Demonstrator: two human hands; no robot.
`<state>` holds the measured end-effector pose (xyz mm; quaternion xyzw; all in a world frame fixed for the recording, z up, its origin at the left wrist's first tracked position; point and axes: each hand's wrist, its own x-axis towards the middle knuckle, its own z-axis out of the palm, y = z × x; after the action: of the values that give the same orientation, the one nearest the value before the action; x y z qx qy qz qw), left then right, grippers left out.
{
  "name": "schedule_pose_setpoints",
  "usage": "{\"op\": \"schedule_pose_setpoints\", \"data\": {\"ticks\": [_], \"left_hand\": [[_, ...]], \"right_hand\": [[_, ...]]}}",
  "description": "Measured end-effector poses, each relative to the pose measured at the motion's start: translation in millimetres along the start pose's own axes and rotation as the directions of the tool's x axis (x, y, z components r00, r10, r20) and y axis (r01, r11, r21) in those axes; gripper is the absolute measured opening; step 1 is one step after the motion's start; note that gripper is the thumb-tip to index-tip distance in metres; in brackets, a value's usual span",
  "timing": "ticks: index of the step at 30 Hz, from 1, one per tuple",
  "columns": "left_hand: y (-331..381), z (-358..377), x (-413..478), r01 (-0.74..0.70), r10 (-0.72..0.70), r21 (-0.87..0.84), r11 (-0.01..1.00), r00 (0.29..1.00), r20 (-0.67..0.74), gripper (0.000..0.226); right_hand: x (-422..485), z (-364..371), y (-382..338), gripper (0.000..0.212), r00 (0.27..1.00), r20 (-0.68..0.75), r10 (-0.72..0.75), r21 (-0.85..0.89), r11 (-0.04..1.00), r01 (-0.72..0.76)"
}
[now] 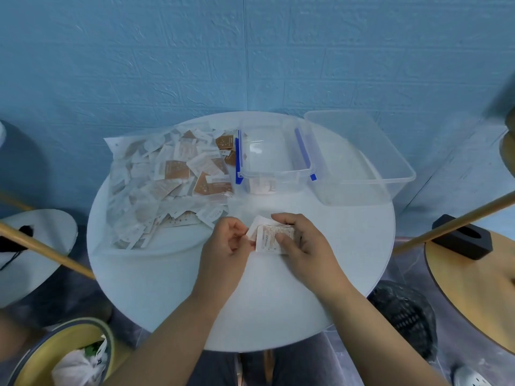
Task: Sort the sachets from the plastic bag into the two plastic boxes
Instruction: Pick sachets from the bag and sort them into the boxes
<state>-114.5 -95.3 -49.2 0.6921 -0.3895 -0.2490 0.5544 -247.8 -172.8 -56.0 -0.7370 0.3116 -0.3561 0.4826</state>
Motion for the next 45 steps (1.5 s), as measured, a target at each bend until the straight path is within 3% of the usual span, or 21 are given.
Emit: {"op": "schedule_pose_setpoints", "data": {"ticks": [3, 6, 12, 18, 22, 26, 30, 37, 41, 45], "left_hand": [[4.8, 1.9, -6.6, -0.102, 0.089, 0.111, 0.989, 0.989, 0.115, 0.041], [4.9, 4.0, -9.6, -0.237, 0.212, 0.204, 0.95, 0.967, 0.14, 0.048], [-2.6, 0.3, -9.4, -0.291, 0.222, 0.299, 0.909, 0.944, 0.242, 0.042], [-3.7, 7.4, -9.8, -0.344, 0.252, 0.432, 0.834, 0.933, 0.257, 0.037], [-4.6, 13.0, -8.4, -0.325, 0.234, 0.448, 0.833, 0.94, 0.248, 0.031], [-0.5, 13.8, -7.6, -0.308, 0.212, 0.45, 0.838, 0.944, 0.252, 0.03], [6.8, 19.8, -5.7, -0.315, 0.198, 0.44, 0.841, 0.936, 0.291, 0.031], [42.0, 48.6, 11.1, -0.409, 0.311, 0.27, 0.872, 0.887, 0.341, 0.023], [67.0, 71.8, 33.8, -0.315, 0.294, 0.075, 0.946, 0.932, 0.21, 0.018], [68.8, 101.0, 63.1, -0.058, 0.045, 0.069, 0.996, 0.985, 0.166, 0.006]], "right_hand": [[-1.9, 1.7, -0.4, 0.037, 0.99, 0.007, -0.141, -0.116, 0.983, 0.14], [-2.5, 3.5, -1.0, 0.047, 0.972, 0.068, -0.225, -0.171, 0.957, 0.233], [-5.4, -0.2, 4.1, 0.046, 0.962, 0.199, -0.188, -0.202, 0.952, 0.228], [-10.8, -3.9, 3.0, 0.047, 0.968, 0.21, -0.139, -0.241, 0.952, 0.189], [-10.6, -4.1, 1.0, 0.036, 0.952, 0.246, -0.183, -0.268, 0.931, 0.248], [-9.2, -17.0, -2.2, 0.031, 0.972, 0.218, -0.082, -0.308, 0.94, 0.148], [-6.6, -30.0, -5.2, 0.024, 0.97, 0.232, -0.077, -0.333, 0.93, 0.153], [8.4, -83.7, -27.2, 0.036, 0.982, 0.18, -0.065, -0.356, 0.926, 0.126], [25.3, -127.6, -35.1, 0.029, 0.991, -0.071, -0.117, -0.326, 0.941, 0.088], [42.9, -158.0, -26.5, 0.019, 0.985, -0.155, -0.076, -0.393, 0.919, 0.009]]}}
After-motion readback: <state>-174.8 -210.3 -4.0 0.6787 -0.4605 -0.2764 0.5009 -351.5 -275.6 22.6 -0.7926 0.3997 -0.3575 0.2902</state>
